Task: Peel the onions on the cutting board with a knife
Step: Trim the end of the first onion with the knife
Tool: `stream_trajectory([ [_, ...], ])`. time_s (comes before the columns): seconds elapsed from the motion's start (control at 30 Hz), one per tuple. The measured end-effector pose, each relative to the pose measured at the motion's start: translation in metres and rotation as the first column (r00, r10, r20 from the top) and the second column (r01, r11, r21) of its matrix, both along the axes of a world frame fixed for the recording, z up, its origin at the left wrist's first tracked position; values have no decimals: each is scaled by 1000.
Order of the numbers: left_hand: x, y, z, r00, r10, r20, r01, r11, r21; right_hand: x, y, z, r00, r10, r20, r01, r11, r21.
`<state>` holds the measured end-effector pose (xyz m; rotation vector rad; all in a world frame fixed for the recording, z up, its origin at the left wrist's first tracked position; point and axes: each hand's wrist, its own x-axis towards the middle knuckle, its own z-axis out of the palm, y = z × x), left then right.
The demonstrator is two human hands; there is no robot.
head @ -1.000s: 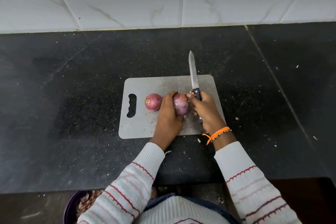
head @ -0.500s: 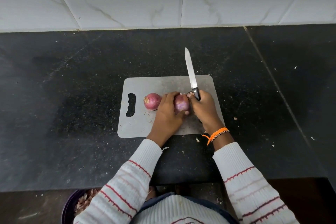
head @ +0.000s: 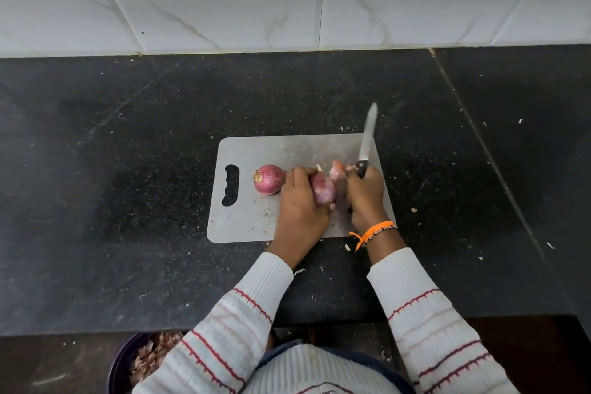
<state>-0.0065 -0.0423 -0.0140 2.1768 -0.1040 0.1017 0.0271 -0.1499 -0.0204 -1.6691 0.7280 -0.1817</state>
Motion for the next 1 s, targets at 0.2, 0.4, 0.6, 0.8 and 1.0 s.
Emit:
stream_trajectory([
  [0.2, -1, 3, -2, 999, 34, -38, -36, 997, -70, -3, -20, 7, 996, 84, -20, -85, 996, -26],
  [0.4, 5, 8, 5, 990, 10, -143, -25, 994, -104, -17, -16, 15, 974, 226, 26, -226, 974, 0],
  [0.6, 2, 8, 9, 996, 14, -86, -11, 999, 34, -25, -18, 29, 976, 208, 60, -213, 974, 72],
  [0.8, 7, 6, 21, 980, 114, -161, -67, 961, 269, -37, -27, 37, 906, 422, -35, -414, 900, 133],
  [1.0, 4, 0, 30, 976, 82, -202, 33, 860, 510, -38, -20, 29, 882, 472, 14, -469, 872, 138],
])
